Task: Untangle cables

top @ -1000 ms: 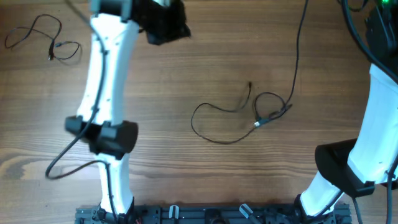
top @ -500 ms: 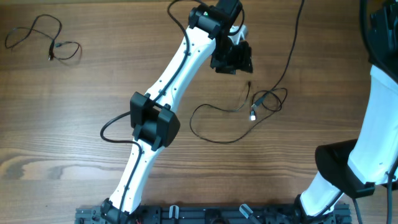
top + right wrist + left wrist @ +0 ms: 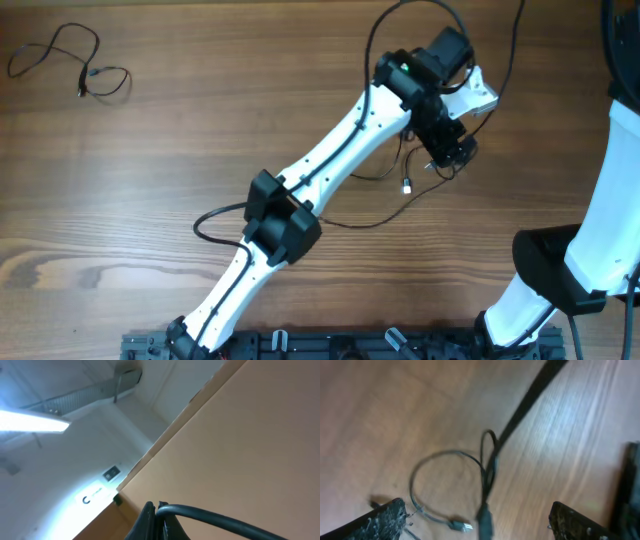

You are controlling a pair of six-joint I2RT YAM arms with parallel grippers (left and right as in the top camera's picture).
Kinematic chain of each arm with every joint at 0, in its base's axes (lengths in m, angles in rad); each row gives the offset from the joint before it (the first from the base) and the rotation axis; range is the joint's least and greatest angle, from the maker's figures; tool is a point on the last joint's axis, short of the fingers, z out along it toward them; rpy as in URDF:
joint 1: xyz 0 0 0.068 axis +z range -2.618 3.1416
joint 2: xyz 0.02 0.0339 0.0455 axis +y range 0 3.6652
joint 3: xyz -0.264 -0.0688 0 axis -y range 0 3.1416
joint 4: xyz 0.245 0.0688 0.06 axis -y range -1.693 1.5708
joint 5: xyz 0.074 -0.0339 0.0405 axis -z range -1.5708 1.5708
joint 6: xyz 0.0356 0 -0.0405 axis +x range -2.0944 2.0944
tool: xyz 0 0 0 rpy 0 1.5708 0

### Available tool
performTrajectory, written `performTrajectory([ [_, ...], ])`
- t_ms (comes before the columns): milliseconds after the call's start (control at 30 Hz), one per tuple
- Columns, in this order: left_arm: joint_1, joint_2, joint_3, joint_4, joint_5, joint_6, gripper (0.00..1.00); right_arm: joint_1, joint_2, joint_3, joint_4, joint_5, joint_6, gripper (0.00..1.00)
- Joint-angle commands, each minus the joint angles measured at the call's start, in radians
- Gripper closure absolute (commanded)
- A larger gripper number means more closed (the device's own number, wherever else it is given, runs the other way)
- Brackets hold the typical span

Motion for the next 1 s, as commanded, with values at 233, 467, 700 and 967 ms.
performTrajectory([
  [233, -0.029, 0.084, 0.004, 0.053, 0.056, -0.014, 0.54, 0.004, -0.014, 0.014, 0.008, -0.098, 0.033, 0.96],
  [467, -0.013, 0.067, 0.005, -0.011, 0.032, -0.014, 0.96, -0.008, -0.014, 0.014, -0.046, -0.032, -0.06, 0.96],
  [700, 0.051, -0.05, 0.005, -0.169, -0.012, -0.015, 0.96, -0.06, -0.014, 0.014, -0.108, 0.169, -0.204, 0.96],
  [967, 0.243, -0.081, 0.005, -0.209, 0.16, -0.092, 0.95, -0.075, -0.014, 0.014, -0.123, 0.165, -0.207, 0.95],
])
